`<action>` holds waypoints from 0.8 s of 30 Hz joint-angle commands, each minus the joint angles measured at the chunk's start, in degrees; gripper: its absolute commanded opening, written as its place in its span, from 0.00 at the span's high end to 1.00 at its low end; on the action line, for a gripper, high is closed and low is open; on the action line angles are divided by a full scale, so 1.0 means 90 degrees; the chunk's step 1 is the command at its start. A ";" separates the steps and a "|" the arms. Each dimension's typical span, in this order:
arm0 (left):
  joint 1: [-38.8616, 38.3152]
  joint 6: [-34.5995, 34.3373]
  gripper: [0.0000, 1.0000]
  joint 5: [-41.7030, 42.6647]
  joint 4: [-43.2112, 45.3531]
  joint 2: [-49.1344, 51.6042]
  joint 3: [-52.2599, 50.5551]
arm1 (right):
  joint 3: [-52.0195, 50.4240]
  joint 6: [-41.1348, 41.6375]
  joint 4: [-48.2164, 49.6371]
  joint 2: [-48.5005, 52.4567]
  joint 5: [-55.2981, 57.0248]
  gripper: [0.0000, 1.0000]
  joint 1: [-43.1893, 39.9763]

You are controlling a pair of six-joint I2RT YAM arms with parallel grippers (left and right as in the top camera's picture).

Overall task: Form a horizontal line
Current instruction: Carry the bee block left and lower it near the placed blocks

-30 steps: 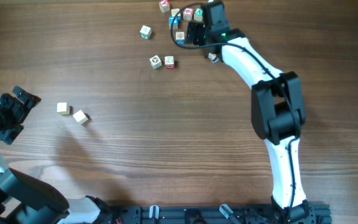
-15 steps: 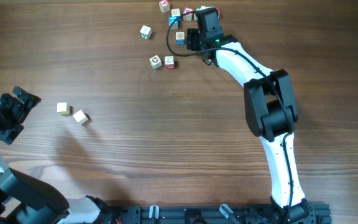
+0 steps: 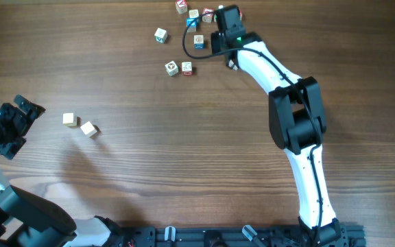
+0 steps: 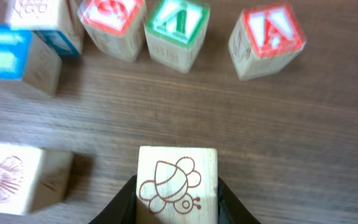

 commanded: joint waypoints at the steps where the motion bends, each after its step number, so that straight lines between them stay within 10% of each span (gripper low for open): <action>1: 0.0017 -0.0036 0.00 0.0080 0.0007 0.0034 -0.0049 | 0.0432 0.0296 -0.0549 -0.0617 -0.0308 0.87 0.0124; 15: 0.0017 -0.0347 0.00 0.0969 0.0682 0.0034 -0.0046 | 0.0364 0.2414 -0.3354 -0.1154 -0.2497 0.95 0.1457; 24: 0.0017 -0.1870 0.00 0.0850 0.1836 0.0034 -0.0049 | -0.0061 0.3633 -0.2499 -0.1115 -0.2290 0.92 0.3055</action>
